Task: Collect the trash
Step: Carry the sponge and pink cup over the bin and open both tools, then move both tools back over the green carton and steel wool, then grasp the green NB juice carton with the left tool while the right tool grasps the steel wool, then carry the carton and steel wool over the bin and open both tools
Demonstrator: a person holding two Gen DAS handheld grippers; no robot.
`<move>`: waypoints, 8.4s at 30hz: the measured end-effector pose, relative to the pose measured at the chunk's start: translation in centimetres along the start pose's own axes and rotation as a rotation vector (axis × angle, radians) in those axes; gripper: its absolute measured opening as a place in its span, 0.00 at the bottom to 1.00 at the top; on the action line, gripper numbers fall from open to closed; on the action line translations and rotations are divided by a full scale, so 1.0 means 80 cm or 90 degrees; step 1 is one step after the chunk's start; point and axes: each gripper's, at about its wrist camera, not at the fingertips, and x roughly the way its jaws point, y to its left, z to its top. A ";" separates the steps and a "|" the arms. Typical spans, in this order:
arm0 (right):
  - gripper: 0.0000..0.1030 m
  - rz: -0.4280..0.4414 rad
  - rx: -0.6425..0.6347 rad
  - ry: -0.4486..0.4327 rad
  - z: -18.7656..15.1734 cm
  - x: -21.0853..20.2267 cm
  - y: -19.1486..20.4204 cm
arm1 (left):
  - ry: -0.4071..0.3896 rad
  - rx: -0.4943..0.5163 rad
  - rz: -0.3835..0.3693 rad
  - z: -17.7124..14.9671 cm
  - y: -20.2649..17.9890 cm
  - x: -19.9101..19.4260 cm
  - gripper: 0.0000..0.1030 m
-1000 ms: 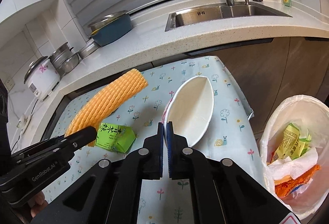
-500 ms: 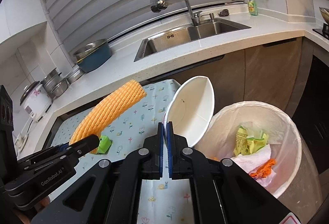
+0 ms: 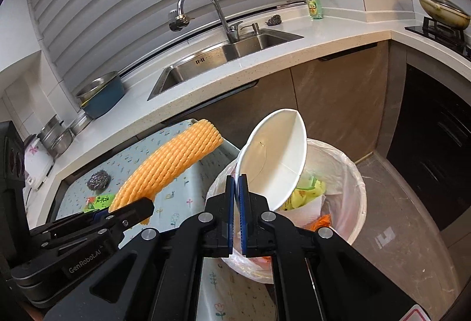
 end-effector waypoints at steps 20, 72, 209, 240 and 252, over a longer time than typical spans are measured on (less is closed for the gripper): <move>0.04 -0.005 0.014 0.019 -0.006 0.021 -0.029 | -0.004 -0.002 0.022 0.005 -0.009 0.024 0.48; 0.22 0.128 -0.150 0.086 -0.053 0.075 0.245 | -0.064 -0.260 0.223 -0.066 0.290 -0.111 0.83; 0.63 0.090 -0.091 0.042 0.000 0.093 0.242 | -0.056 -0.167 0.194 0.004 0.225 -0.097 0.21; 0.63 -0.060 0.070 -0.007 -0.013 -0.017 -0.063 | 0.039 0.047 0.028 0.007 -0.054 0.020 0.22; 0.63 -0.073 0.090 -0.006 -0.007 -0.009 -0.093 | 0.019 0.041 0.016 0.024 -0.058 0.042 0.45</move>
